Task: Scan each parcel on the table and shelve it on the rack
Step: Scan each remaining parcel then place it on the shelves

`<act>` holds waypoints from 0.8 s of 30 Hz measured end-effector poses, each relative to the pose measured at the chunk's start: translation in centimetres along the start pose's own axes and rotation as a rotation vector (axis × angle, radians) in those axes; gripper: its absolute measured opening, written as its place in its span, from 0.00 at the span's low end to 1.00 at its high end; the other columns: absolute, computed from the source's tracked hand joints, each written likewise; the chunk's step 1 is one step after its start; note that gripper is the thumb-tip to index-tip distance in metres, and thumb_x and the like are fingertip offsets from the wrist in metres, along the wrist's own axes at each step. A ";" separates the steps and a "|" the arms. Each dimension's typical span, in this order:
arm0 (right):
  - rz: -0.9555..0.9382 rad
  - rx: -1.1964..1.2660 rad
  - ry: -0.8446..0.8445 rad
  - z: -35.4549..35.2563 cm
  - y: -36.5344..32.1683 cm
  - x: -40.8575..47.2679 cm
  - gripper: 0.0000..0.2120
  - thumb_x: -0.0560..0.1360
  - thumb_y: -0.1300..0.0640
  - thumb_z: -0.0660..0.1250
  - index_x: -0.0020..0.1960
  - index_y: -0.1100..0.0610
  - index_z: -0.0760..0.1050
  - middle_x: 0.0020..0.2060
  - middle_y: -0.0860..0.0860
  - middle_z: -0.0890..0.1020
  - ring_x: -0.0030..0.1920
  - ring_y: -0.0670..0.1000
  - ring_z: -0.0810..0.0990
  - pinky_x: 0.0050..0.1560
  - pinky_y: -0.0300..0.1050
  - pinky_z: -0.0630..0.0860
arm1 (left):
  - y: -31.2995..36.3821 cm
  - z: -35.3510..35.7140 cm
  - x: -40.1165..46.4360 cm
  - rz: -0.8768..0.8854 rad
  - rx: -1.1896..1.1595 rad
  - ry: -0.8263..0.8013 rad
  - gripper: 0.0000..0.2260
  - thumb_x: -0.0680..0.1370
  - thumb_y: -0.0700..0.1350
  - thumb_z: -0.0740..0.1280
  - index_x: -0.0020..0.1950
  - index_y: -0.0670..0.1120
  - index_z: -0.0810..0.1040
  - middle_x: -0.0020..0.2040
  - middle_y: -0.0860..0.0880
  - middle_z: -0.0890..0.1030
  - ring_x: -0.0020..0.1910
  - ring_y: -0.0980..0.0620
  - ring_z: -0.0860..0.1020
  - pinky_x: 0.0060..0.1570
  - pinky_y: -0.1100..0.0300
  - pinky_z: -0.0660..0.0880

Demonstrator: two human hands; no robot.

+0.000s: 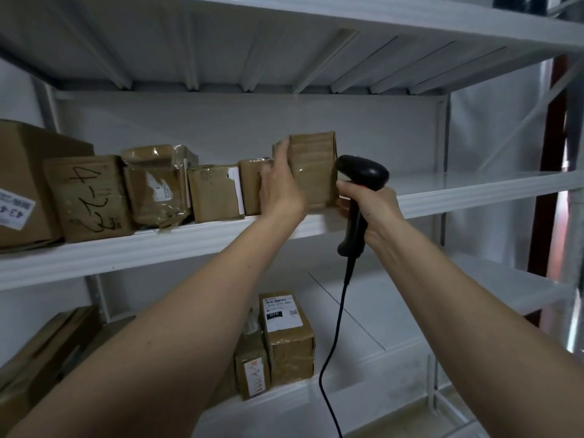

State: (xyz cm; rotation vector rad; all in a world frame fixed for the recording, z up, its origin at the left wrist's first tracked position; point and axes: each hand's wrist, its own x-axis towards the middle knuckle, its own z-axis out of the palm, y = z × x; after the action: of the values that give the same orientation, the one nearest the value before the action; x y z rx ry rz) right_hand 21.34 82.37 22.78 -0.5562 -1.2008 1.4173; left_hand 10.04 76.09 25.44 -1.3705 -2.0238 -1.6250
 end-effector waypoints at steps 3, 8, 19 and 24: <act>-0.014 0.012 -0.067 0.0 1.5 -2.1 0.08 0.71 0.61 0.74 0.48 0.57 0.78 0.41 0.52 0.83 0.43 0.50 0.83 0.40 0.40 0.81 | -1.4 -1.0 -2.9 -0.102 -0.160 -0.035 0.38 0.73 0.32 0.69 0.77 0.56 0.58 0.54 0.49 0.76 0.50 0.51 0.77 0.51 0.54 0.79; 0.080 0.098 -0.253 1.5 6.1 -6.8 0.07 0.71 0.63 0.74 0.48 0.58 0.80 0.35 0.51 0.82 0.34 0.47 0.80 0.35 0.39 0.77 | -5.9 -2.8 -9.0 -0.293 -0.263 -0.047 0.28 0.75 0.36 0.69 0.71 0.52 0.67 0.47 0.53 0.76 0.49 0.52 0.78 0.51 0.55 0.78; 0.381 0.094 -0.520 8.5 15.9 -17.5 0.06 0.70 0.62 0.75 0.47 0.60 0.82 0.32 0.51 0.82 0.33 0.48 0.80 0.38 0.42 0.79 | -17.8 -12.2 -18.6 -0.597 -0.330 0.006 0.11 0.77 0.33 0.65 0.57 0.41 0.79 0.39 0.48 0.81 0.30 0.60 0.77 0.31 0.68 0.74; 0.493 0.118 -0.593 13.5 19.7 -23.1 0.03 0.70 0.63 0.75 0.42 0.57 0.84 0.31 0.52 0.82 0.32 0.48 0.80 0.34 0.40 0.79 | -22.4 -18.7 -22.0 -0.667 -0.319 0.081 0.08 0.76 0.32 0.65 0.48 0.41 0.81 0.39 0.43 0.81 0.36 0.49 0.79 0.38 0.56 0.79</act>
State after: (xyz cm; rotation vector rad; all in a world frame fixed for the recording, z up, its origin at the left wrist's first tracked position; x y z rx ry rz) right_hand 6.70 59.54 3.58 -0.3685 -1.4865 2.1599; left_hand -1.68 49.47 3.27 -0.6987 -2.4008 -2.3039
